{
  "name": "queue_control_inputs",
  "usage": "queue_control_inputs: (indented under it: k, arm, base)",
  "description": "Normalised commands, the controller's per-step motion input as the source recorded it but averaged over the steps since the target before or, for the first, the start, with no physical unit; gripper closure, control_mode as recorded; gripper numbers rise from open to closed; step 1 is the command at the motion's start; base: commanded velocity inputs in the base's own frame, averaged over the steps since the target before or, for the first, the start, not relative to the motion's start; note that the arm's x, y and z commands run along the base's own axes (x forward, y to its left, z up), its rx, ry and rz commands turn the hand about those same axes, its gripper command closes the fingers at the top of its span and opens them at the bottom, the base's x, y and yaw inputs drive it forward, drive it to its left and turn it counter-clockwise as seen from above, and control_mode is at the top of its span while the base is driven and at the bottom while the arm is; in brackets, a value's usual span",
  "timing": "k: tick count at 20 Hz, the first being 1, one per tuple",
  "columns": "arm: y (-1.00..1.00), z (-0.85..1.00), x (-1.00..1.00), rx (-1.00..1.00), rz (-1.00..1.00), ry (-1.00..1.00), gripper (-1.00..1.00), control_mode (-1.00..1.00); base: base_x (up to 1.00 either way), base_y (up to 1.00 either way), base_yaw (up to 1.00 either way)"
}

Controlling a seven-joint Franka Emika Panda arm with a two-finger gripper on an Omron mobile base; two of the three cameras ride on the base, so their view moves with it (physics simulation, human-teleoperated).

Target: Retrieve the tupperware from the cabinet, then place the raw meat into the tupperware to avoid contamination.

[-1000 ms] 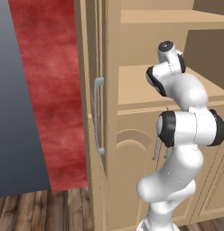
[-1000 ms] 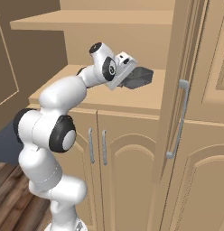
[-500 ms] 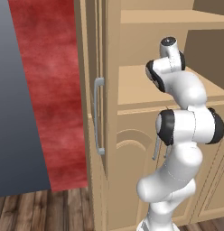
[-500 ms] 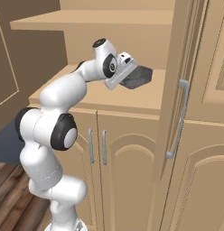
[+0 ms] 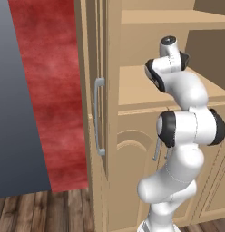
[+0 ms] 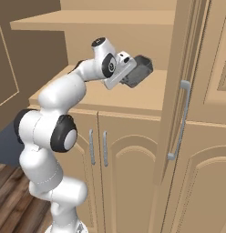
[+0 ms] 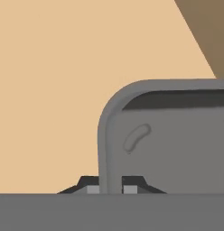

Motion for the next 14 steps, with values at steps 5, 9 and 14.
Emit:
queue_control_inputs:
  k: [5,9,14]
  arm:
    - [0.14,0.00,0.00,-0.10,0.00,-0.13,1.00,-1.00]
    - [0.00,-0.12,0.03,-0.14,0.01,-0.24,1.00,-1.00]
    - [0.04,0.09,-0.08,-0.10,0.00,-0.24,1.00,-1.00]
  base:
    - [0.00,0.00,0.00]
    - [0.00,0.00,0.00]
    - [0.00,0.00,0.00]
